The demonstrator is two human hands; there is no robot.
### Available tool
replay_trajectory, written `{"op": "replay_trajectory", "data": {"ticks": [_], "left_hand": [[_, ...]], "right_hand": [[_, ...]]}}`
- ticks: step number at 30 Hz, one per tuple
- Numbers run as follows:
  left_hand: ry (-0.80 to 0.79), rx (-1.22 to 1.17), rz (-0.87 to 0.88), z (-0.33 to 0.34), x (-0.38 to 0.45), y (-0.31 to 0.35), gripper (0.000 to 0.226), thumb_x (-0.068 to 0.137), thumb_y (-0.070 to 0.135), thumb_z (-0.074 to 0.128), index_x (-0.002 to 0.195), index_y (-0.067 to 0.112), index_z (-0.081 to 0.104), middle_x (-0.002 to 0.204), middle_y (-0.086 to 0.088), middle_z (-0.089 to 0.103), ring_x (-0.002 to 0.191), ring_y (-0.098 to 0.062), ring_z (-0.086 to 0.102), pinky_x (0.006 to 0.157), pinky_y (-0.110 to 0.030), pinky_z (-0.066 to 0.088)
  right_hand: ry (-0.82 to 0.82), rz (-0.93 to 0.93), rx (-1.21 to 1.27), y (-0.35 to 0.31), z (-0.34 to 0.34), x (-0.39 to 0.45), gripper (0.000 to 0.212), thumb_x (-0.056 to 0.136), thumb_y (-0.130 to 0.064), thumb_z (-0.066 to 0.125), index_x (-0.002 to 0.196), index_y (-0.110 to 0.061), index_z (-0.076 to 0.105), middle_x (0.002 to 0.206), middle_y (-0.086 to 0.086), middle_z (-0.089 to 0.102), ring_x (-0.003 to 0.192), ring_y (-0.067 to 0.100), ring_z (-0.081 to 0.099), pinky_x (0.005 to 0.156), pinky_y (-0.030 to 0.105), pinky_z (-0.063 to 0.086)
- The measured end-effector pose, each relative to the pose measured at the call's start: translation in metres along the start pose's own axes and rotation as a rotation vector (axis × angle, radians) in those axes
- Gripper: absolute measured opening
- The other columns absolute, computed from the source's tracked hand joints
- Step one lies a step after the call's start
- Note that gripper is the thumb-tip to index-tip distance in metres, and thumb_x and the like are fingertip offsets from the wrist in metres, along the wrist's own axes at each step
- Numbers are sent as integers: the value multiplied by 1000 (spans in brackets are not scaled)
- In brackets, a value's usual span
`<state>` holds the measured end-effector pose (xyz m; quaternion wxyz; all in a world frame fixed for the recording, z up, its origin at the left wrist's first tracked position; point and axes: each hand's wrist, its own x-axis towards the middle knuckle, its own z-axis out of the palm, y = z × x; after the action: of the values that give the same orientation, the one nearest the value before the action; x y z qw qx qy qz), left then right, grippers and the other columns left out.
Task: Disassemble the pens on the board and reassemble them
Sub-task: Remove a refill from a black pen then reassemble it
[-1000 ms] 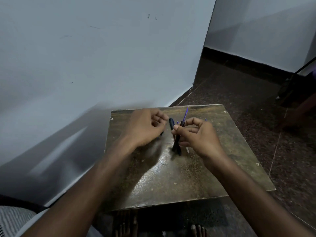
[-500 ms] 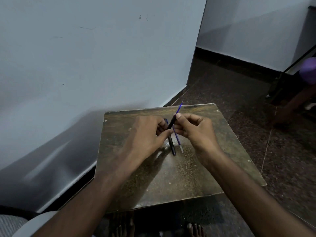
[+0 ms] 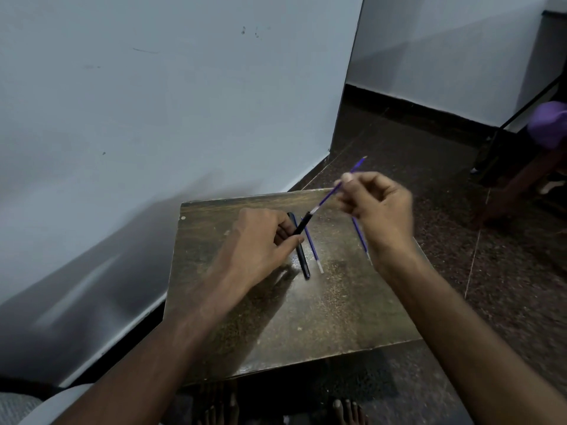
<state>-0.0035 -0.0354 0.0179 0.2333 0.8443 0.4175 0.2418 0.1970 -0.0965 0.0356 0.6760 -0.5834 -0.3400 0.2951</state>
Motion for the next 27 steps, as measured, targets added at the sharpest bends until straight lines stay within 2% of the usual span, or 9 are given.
{"op": "replay_trajectory", "data": {"ticks": [4, 6, 8, 10, 12, 15, 20, 23, 27], "left_hand": [[23, -10, -14, -2, 0, -2, 7, 93, 37, 84, 93, 31, 80, 75, 23, 69, 71, 9, 68, 61, -1, 49], [19, -9, -12, -3, 0, -3, 8, 94, 38, 84, 93, 31, 80, 75, 22, 70, 72, 9, 68, 63, -4, 50], [20, -7, -3, -3, 0, -4, 8, 94, 38, 84, 93, 31, 80, 75, 22, 70, 72, 10, 68, 66, -4, 51], [21, 3, 5, -2, 0, -4, 8, 93, 38, 84, 93, 31, 80, 75, 22, 70, 72, 10, 68, 67, -6, 53], [27, 2, 6, -2, 0, -4, 8, 93, 40, 83, 93, 32, 79, 75, 22, 70, 72, 10, 69, 67, -7, 54], [40, 6, -2, -2, 2, -5, 9, 93, 43, 83, 91, 36, 77, 73, 26, 66, 70, 13, 67, 62, 0, 48], [56, 20, 6, -2, 3, -8, 13, 92, 45, 82, 93, 33, 81, 73, 26, 67, 69, 14, 66, 59, 3, 46], [61, 39, 15, -3, 3, -9, 15, 93, 46, 82, 97, 31, 82, 72, 28, 62, 69, 16, 64, 57, 3, 45], [78, 38, 8, -4, 3, -11, 14, 93, 46, 82, 96, 33, 81, 71, 29, 62, 68, 15, 64, 58, 2, 43]], "right_hand": [[172, 36, 67, -12, -28, 20, 11, 103, -16, 74, 98, -6, 76, 75, 0, 75, 67, 6, 70, 70, 24, 63], [175, 46, -161, -10, -40, 25, 12, 102, -19, 76, 93, -11, 77, 77, 1, 77, 66, 7, 70, 74, 30, 66], [119, 27, -545, -5, -49, 29, 12, 99, -26, 79, 90, -18, 80, 79, -1, 79, 70, 9, 74, 78, 35, 67], [72, -30, -826, -2, -56, 32, 16, 96, -32, 82, 83, -22, 80, 73, -6, 77, 70, 6, 73, 77, 29, 62], [47, -71, -952, 0, -59, 34, 17, 94, -31, 83, 78, -27, 77, 65, -13, 70, 65, -5, 64, 69, 18, 51], [13, -47, -1026, 8, -61, 38, 13, 93, -29, 85, 82, -22, 83, 68, -6, 73, 69, 5, 69, 74, 23, 50], [-28, 33, -1108, 21, -58, 42, 28, 93, -27, 84, 67, -26, 73, 68, 0, 74, 78, 18, 75, 80, 34, 61], [-46, 46, -1131, 24, -57, 41, 36, 93, -28, 84, 61, -28, 68, 62, -4, 70, 69, 12, 70, 72, 33, 59], [-87, 59, -1144, 23, -55, 42, 34, 94, -26, 83, 64, -27, 69, 60, -7, 68, 63, 4, 65, 74, 24, 48]]}}
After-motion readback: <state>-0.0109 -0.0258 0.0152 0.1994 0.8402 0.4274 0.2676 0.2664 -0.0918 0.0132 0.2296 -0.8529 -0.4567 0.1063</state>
